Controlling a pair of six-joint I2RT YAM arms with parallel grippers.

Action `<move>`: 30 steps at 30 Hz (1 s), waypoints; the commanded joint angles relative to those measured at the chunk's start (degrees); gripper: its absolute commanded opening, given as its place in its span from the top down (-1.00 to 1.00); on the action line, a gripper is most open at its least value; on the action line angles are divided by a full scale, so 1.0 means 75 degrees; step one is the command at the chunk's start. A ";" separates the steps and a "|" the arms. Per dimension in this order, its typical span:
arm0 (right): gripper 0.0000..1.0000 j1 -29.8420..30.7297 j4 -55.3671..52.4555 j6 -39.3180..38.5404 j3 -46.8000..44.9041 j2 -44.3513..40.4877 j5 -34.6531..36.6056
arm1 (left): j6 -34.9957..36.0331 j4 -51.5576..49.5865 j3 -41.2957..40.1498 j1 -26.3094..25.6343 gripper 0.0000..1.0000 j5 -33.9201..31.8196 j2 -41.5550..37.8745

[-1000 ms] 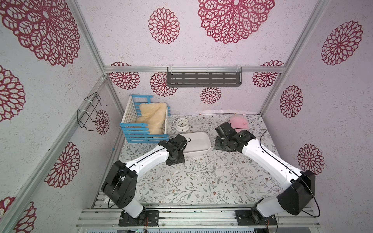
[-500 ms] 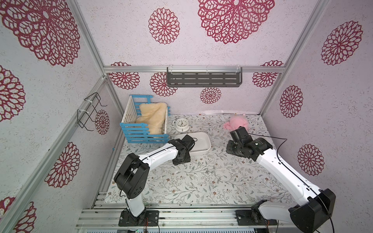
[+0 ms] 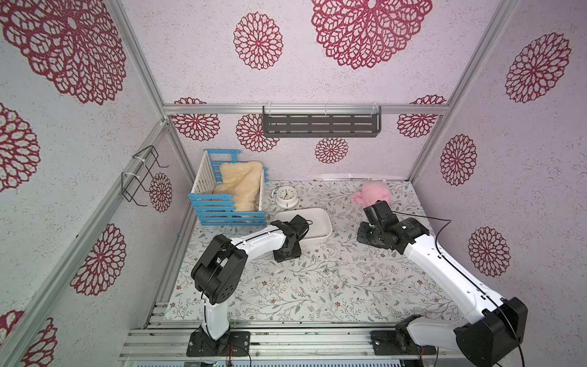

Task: Put the screws on the desktop into the storage box
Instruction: Pick up the screw from the center of the board.

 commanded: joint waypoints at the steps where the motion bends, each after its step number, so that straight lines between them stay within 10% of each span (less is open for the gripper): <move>1: 0.35 -0.0043 0.0212 -0.0133 0.0022 -0.0213 -0.0026 | -0.0005 0.0141 0.0130 -0.0035 0.09 0.0067 0.0142; 30: 0.36 -0.0057 0.0423 -0.0157 -0.0129 0.0093 -0.0186 | 0.0076 0.0336 -0.0267 -0.0019 0.45 0.0407 0.0685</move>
